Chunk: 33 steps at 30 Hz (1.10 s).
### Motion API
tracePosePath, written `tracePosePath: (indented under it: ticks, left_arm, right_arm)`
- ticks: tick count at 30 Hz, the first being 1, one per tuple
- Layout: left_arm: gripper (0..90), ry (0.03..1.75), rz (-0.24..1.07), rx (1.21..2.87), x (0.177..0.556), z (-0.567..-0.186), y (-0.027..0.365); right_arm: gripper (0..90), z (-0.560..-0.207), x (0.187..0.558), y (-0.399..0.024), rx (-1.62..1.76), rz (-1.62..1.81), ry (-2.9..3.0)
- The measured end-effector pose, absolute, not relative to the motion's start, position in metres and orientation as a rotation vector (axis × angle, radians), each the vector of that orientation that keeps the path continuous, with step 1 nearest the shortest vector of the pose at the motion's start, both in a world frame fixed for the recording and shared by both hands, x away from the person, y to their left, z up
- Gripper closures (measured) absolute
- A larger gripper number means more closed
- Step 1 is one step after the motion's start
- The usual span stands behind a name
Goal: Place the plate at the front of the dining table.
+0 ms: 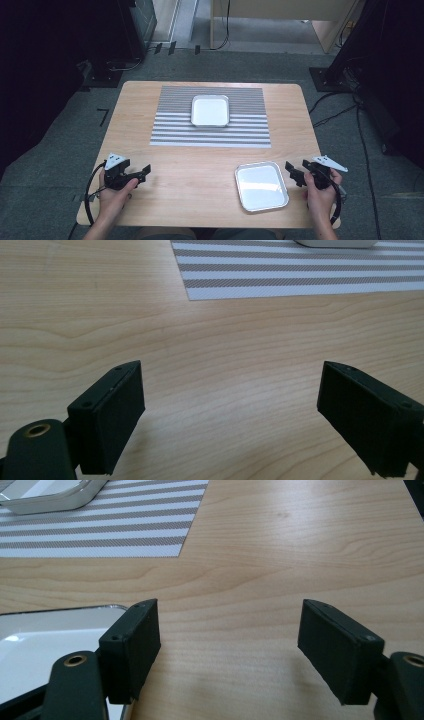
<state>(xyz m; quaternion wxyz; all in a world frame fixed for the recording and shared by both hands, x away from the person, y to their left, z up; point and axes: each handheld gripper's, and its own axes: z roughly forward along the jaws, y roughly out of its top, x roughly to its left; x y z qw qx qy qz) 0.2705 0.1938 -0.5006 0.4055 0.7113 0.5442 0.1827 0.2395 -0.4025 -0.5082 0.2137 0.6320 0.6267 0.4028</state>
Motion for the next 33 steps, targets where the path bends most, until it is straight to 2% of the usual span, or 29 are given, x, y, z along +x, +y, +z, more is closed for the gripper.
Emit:
tracePosePath:
  ticks: [10, 15, 27, 33]
  left_arm:
    - [11.6, 1.456, 0.479, 1.79, 0.254, -0.51, 0.223]
    - [13.0, 1.525, 0.55, 1.803, 0.247, -0.512, 0.239]
    - [13.2, 1.561, 0.667, 1.887, 0.232, -0.516, 0.249]
    - [13.1, 1.55, 0.674, 1.87, 0.231, -0.518, 0.249]
  right_arm:
    - [24.9, -0.515, 0.218, -0.414, 1.772, 1.065, 1.74]
    - [24.7, -0.52, 0.205, -0.42, 1.811, 1.03, 1.728]
    - [23.6, -0.524, 0.186, -0.414, 1.749, 0.866, 1.737]
    - [22.5, -0.525, 0.187, -0.409, 1.717, 0.815, 1.763]
